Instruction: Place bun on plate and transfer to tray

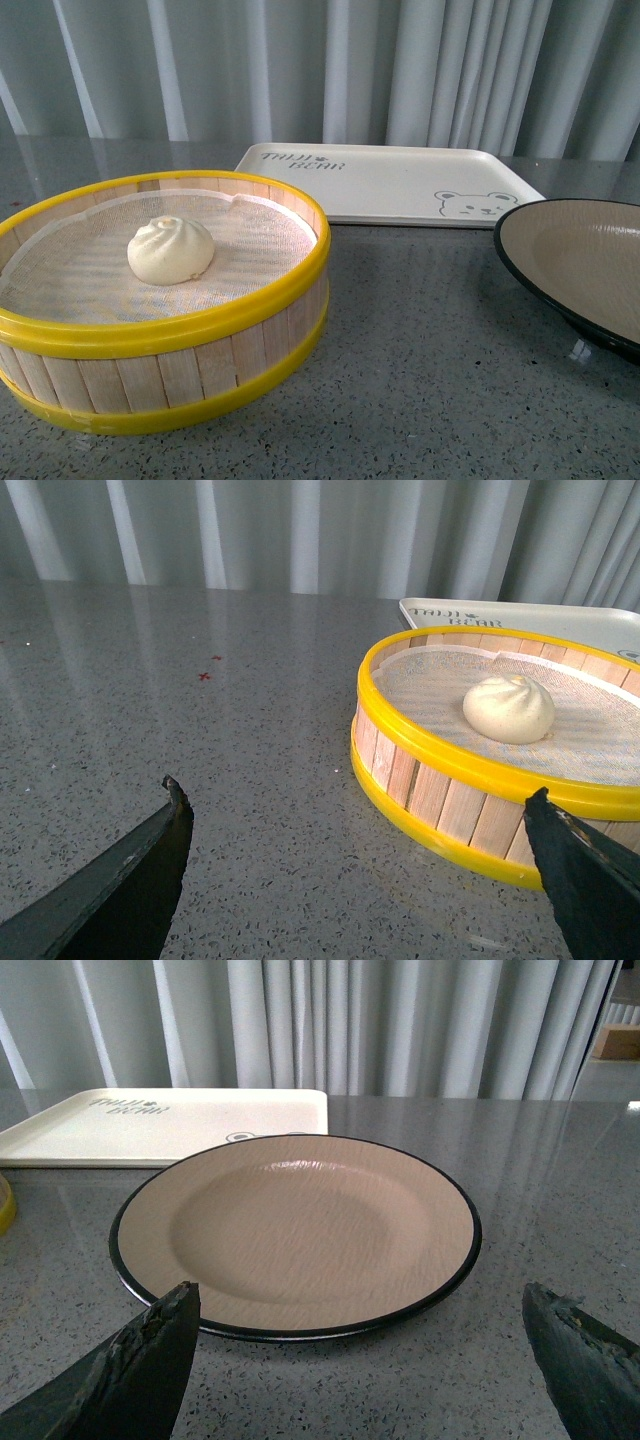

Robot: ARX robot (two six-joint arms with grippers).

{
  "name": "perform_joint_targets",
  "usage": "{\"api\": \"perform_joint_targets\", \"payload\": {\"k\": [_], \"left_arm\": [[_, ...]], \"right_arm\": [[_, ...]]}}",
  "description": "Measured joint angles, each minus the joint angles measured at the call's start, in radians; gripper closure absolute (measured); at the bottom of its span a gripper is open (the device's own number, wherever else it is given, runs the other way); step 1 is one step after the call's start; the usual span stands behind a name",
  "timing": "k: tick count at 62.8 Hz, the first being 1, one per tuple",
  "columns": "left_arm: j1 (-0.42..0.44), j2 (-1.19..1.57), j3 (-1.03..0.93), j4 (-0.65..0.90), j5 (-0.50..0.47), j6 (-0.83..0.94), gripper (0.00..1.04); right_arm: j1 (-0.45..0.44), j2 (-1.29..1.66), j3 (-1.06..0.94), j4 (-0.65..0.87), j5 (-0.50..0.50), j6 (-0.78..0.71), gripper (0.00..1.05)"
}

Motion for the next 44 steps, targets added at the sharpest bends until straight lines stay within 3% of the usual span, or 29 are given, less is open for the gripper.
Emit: {"api": "perform_joint_targets", "payload": {"k": [44], "left_arm": [[0.0,0.0,0.0,0.0,0.0,0.0,0.07]], "right_arm": [[0.0,0.0,0.0,0.0,0.0,0.0,0.09]]}}
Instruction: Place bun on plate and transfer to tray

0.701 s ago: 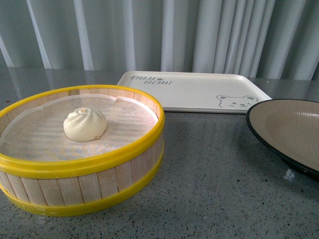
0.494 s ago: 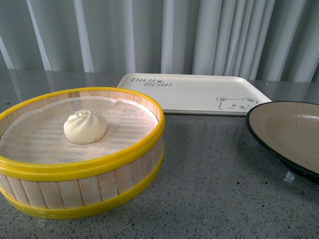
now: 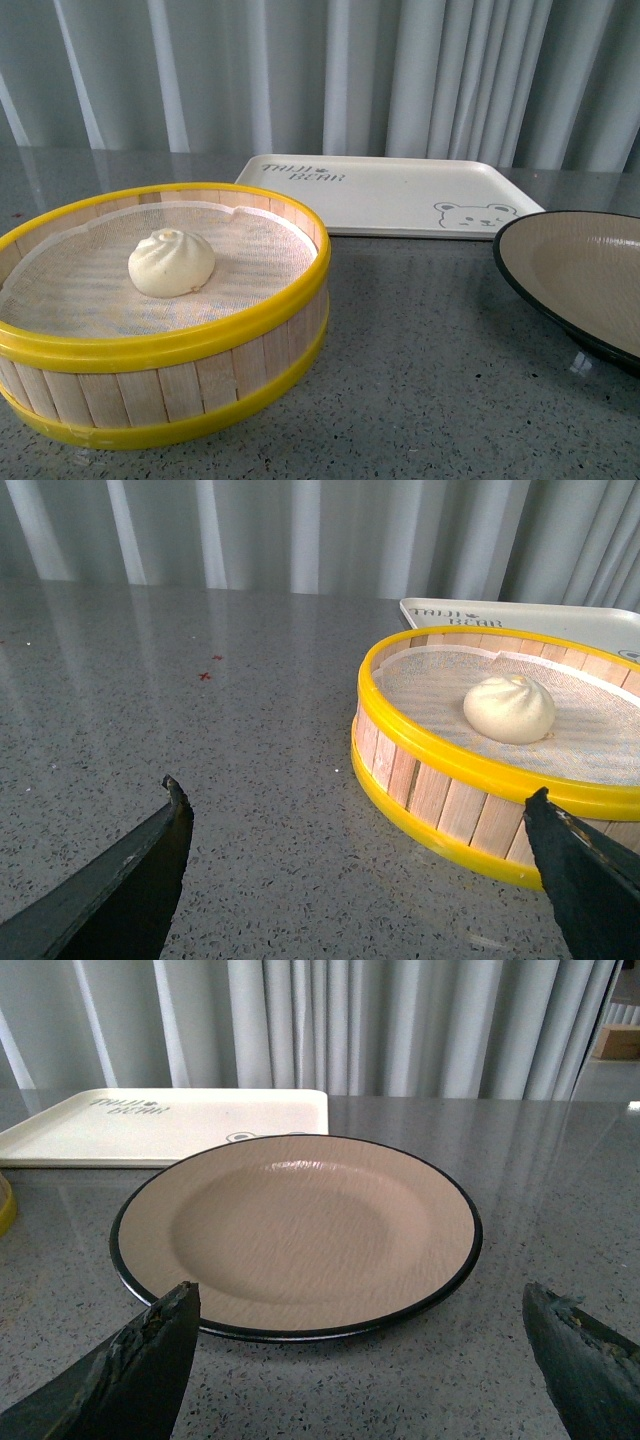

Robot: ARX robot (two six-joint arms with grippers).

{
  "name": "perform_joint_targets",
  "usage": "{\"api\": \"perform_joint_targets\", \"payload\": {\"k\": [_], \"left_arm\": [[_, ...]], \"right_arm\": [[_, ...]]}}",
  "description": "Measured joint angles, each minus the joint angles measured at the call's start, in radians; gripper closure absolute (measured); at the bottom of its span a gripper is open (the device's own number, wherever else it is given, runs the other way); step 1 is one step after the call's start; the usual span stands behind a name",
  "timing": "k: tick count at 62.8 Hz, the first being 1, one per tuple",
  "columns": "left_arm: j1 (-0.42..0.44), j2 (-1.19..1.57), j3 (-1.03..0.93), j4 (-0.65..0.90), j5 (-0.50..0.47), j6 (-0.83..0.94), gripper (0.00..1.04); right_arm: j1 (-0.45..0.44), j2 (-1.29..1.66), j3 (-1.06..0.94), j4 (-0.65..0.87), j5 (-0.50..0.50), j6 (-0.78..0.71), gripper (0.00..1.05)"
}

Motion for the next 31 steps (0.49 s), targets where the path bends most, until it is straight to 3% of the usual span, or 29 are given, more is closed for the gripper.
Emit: {"api": "perform_joint_targets", "payload": {"k": [27,31], "left_arm": [[0.0,0.0,0.0,0.0,0.0,0.0,0.07],[-0.051,0.084,0.06,-0.167,-0.169,-0.083,0.07]], "right_arm": [[0.0,0.0,0.0,0.0,0.0,0.0,0.09],[0.0,0.0,0.0,0.0,0.0,0.0,0.09]]}}
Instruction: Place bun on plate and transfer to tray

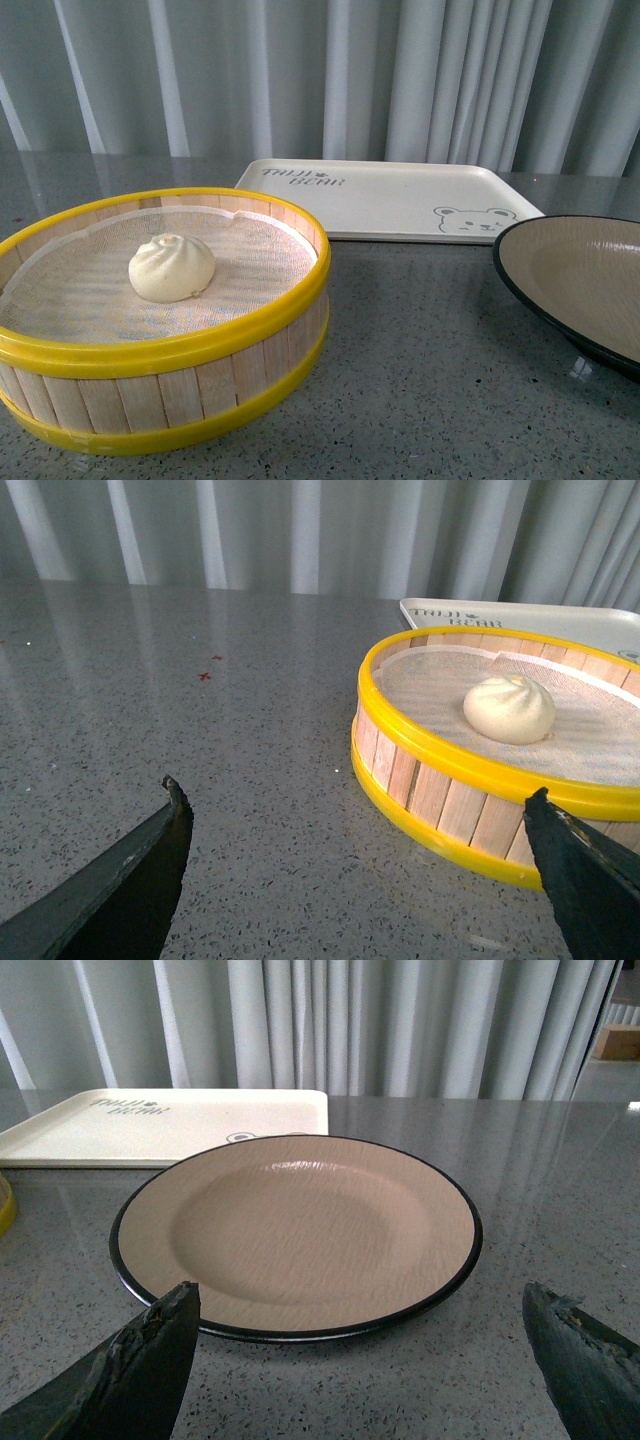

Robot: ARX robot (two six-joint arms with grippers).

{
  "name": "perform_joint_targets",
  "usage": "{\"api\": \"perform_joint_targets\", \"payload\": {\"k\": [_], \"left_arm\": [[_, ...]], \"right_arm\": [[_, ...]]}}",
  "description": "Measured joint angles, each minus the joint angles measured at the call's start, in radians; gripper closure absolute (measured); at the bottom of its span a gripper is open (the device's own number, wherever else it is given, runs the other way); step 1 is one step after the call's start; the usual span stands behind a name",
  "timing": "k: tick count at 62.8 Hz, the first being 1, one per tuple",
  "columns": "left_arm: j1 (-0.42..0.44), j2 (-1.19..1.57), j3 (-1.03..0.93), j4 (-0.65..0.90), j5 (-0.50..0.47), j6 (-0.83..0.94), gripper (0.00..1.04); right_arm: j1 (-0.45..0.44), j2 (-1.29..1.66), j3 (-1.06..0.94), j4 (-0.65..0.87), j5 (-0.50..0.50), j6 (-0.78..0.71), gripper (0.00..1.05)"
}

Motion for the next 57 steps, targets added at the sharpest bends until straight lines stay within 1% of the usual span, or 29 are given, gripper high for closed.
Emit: {"api": "perform_joint_targets", "payload": {"k": [2,3,4,7,9,13,17,24,34,43,50,57], "left_arm": [[-0.032,0.114,0.073,-0.161,-0.135,-0.107,0.07],[-0.035,0.143,0.09,-0.197,-0.166,-0.119,0.07],[-0.042,0.193,0.119,-0.261,-0.221,-0.174,0.07],[-0.038,0.253,0.147,-0.344,-0.277,-0.244,0.07],[-0.028,0.266,0.149,-0.366,-0.293,-0.278,0.07],[-0.005,0.264,0.153,-0.364,-0.304,-0.32,0.07],[0.02,0.251,0.17,-0.35,-0.304,-0.343,0.07],[0.04,0.24,0.195,-0.327,-0.307,-0.359,0.07],[0.033,0.286,0.211,-0.267,-0.302,-0.36,0.07],[-0.042,0.451,0.304,-0.123,-0.331,-0.331,0.07],[-0.114,0.63,0.439,0.008,-0.333,-0.282,0.07],[-0.178,0.802,0.584,0.088,-0.333,-0.232,0.07]], "right_arm": [[0.0,0.0,0.0,0.0,0.0,0.0,0.09],[0.0,0.0,0.0,0.0,0.0,0.0,0.09],[0.0,0.0,0.0,0.0,0.0,0.0,0.09],[0.0,0.0,0.0,0.0,0.0,0.0,0.09],[0.0,0.0,0.0,0.0,-0.003,0.0,0.09],[0.0,0.001,0.0,0.0,0.002,0.0,0.09],[0.0,0.0,0.0,0.0,0.0,0.0,0.09],[0.0,0.0,0.0,0.0,0.0,0.0,0.09],[0.0,0.0,0.0,0.0,0.0,0.0,0.09],[0.0,0.0,0.0,0.0,0.0,0.0,0.09],[0.0,0.0,0.0,0.0,0.0,0.0,0.09],[0.0,0.0,0.0,0.0,0.0,0.0,0.09]]}}
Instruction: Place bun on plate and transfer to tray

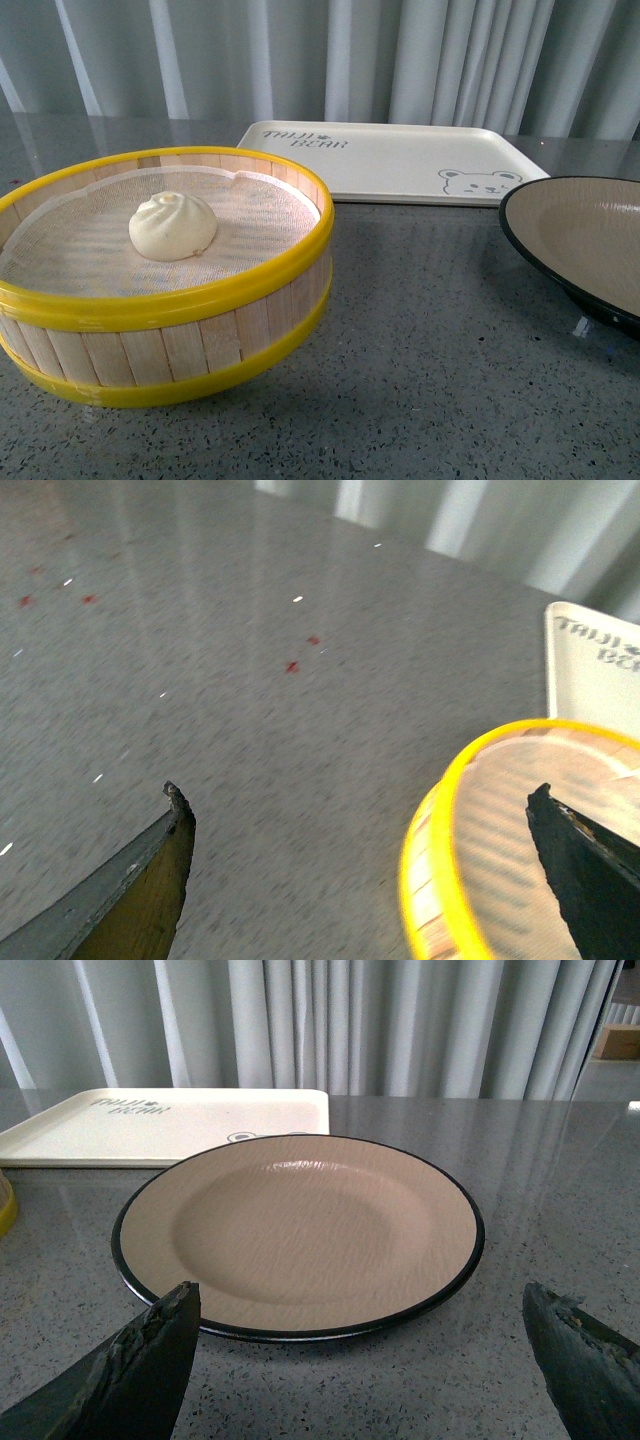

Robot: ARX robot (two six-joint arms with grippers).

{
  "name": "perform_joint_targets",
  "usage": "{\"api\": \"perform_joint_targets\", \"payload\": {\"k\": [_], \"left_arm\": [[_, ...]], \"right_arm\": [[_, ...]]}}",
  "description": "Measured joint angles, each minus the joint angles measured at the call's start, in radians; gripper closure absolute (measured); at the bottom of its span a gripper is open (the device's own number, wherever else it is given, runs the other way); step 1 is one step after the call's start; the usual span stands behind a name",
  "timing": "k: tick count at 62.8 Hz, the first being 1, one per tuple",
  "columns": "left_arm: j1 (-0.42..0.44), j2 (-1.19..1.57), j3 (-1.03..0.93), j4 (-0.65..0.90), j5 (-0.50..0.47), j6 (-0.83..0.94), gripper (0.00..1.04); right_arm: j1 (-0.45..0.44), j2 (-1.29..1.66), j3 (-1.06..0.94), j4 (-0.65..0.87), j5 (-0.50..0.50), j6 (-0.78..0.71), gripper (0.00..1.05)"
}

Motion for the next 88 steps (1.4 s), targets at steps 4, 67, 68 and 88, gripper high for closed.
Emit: {"api": "perform_joint_targets", "payload": {"k": [4,67,68,88], "left_arm": [[-0.043,0.113,0.102,0.024,0.01,0.031,0.07],[-0.209,0.593,0.383,-0.114,0.207,0.178,0.07],[-0.209,0.596,0.383,-0.114,0.207,0.178,0.07],[-0.21,0.642,0.383,-0.129,0.184,0.182,0.07]], "right_arm": [[0.0,0.0,0.0,0.0,0.0,0.0,0.09],[0.0,0.0,0.0,0.0,0.0,0.0,0.09],[0.0,0.0,0.0,0.0,0.0,0.0,0.09],[0.0,0.0,0.0,0.0,0.0,0.0,0.09]]}}
